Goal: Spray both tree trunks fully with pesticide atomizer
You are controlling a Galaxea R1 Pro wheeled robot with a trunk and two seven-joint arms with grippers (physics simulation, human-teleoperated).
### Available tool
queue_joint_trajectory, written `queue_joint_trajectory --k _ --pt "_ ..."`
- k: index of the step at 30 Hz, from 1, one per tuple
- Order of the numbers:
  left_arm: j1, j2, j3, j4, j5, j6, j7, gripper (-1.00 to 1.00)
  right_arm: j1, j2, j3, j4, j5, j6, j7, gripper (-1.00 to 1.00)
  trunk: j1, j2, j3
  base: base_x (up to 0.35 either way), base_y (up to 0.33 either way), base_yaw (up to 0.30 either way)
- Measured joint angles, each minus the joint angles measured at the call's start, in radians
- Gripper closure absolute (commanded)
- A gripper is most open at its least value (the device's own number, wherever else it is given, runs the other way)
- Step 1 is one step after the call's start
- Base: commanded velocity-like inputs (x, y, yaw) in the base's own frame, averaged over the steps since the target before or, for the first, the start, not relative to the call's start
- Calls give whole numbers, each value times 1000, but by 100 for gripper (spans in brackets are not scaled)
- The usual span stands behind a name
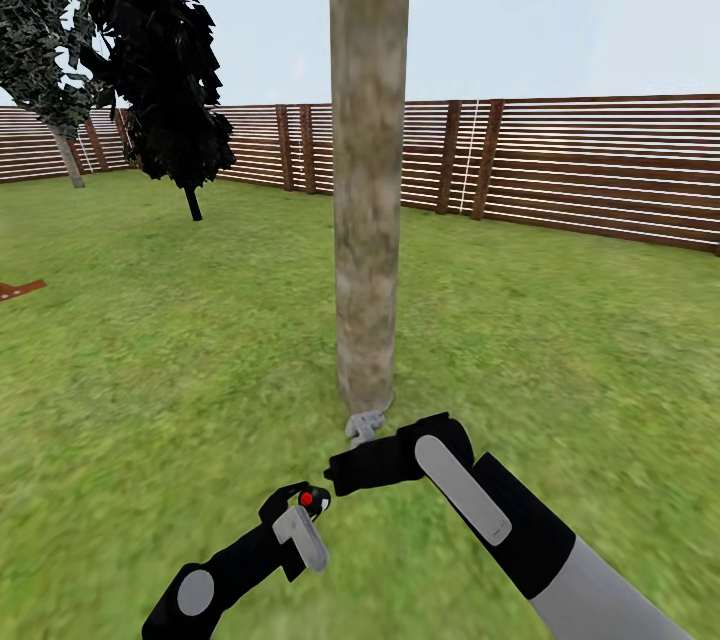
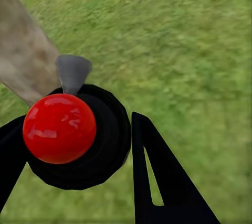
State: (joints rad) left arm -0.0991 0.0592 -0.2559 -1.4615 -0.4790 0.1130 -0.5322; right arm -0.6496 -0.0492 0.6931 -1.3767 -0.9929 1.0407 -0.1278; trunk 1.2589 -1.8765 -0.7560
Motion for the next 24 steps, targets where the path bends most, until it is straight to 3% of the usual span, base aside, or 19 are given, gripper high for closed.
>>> queue_joint_trajectory --k 24 --pt "0 0 -1 0 0 -3 0 100 0 2 0 0 0 0 0 100 0 0 0 0 0 0"
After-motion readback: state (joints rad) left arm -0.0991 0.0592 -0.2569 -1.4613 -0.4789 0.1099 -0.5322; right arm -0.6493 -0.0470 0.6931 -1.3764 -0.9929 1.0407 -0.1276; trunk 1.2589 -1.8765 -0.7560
